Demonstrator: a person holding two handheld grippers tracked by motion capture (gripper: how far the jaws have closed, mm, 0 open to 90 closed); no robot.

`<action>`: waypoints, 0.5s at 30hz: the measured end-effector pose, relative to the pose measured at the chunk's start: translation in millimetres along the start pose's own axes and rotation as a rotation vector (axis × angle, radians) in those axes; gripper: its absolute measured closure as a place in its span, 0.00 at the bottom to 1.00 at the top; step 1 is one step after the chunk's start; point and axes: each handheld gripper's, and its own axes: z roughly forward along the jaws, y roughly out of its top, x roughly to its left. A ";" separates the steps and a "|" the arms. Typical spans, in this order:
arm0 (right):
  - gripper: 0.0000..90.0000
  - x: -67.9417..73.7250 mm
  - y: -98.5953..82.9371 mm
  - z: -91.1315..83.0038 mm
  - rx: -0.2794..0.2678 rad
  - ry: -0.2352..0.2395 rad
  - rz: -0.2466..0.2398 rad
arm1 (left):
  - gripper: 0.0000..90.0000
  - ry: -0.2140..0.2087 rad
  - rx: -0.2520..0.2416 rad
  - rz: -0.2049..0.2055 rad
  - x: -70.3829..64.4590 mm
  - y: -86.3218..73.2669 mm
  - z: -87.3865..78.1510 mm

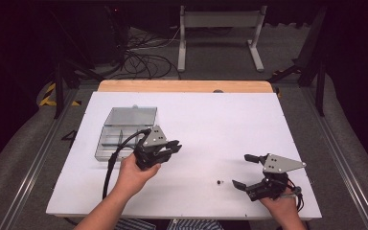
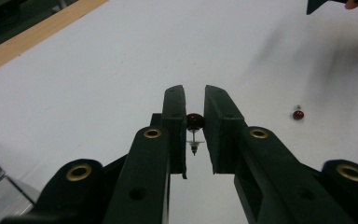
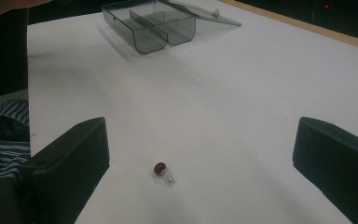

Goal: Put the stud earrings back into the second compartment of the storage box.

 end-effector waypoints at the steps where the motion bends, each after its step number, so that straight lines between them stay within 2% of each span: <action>1: 0.04 0.0 -0.1 0.0 0.002 0.000 0.000 | 0.88 0.008 0.000 -0.004 2.1 -0.7 -2.1; 7: 0.04 0.0 -0.1 -0.2 0.000 -0.002 -0.001 | 0.88 0.053 -0.006 -0.012 12.5 -6.0 -10.0; 15: 0.04 -0.2 -0.2 0.3 0.005 -0.004 0.002 | 0.88 0.101 -0.009 -0.042 28.6 -14.0 -22.0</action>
